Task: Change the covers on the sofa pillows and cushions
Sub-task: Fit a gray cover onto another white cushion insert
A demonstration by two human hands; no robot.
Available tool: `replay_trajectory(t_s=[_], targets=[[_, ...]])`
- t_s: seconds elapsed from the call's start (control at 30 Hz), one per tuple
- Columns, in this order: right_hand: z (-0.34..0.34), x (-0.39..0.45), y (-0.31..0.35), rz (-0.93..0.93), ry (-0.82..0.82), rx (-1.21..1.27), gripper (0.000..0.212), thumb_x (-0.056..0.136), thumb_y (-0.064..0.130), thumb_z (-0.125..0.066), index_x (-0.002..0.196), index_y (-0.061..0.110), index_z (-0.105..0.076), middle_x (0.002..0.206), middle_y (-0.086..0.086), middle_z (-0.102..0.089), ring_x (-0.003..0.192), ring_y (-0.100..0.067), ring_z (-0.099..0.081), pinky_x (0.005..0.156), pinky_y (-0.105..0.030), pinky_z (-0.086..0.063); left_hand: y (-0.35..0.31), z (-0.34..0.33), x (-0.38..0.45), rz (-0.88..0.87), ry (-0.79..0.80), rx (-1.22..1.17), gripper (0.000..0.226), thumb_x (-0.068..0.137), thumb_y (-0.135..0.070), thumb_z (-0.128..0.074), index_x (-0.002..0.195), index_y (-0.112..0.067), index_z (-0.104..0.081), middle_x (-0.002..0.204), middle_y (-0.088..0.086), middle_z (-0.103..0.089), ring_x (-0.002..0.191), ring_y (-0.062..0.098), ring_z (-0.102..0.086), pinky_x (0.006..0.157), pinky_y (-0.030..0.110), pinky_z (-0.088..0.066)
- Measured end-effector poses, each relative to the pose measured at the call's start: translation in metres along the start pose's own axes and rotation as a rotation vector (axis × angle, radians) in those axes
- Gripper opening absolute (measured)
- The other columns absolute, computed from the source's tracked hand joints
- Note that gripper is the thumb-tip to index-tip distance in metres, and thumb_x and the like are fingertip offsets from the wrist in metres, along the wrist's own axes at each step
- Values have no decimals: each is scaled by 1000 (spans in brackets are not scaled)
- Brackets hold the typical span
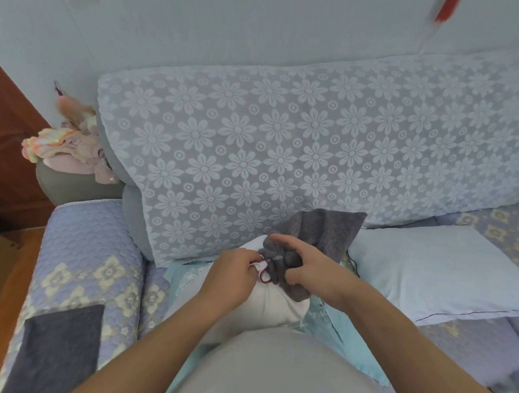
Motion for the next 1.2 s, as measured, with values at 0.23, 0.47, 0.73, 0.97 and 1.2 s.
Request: replay_trajectory(t_s=[0.23, 0.47, 0.73, 0.97, 1.2], targets=[[13, 0, -10, -88, 17, 306, 86, 77, -31, -20, 139, 19, -54, 116, -6, -72, 112, -21, -67, 79, -26, -56, 3, -17, 7, 97, 58, -140, 22, 94, -26, -66, 76, -33, -77, 62, -17, -64, 69, 11, -57, 65, 31, -44], [27, 10, -62, -267, -284, 762, 35, 93, -21, -37, 106, -7, -67, 96, -22, -68, 79, -29, -66, 68, -35, -62, -2, -13, 23, 175, 20, -176, 18, 93, -18, -66, 91, -26, -82, 77, 2, -75, 76, 22, -66, 66, 30, -46], [28, 7, -43, -229, -304, 482, 15, 94, 11, -67, 101, 1, -75, 105, -25, -72, 87, -29, -70, 86, -43, -60, 6, -35, 26, 313, 51, -252, 16, 81, -12, -67, 76, -21, -79, 61, -4, -69, 61, 15, -57, 63, 38, -50], [7, -12, -21, 14, -351, -39, 50, 79, 21, -81, 126, 24, -66, 112, 9, -68, 100, -5, -65, 93, -22, -51, 8, -59, -9, 721, 205, -1064, 34, 85, 13, -46, 102, 4, -74, 90, 22, -74, 65, 24, -70, 56, 27, -56], [-44, -29, 9, 319, -73, -760, 38, 92, 20, -57, 125, 36, -68, 121, 1, -52, 115, -14, -49, 93, -21, -35, 2, -69, -21, 777, 260, -1159, 12, 87, -3, -66, 74, -4, -68, 65, 12, -62, 52, 22, -57, 53, 28, -44]])
Point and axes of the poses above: each hand's wrist, its own x-axis towards the middle knuckle, its own z-axis out of the back of the hand, y = z × x, the point moved 9 cm from there along x, towards the middle knuckle
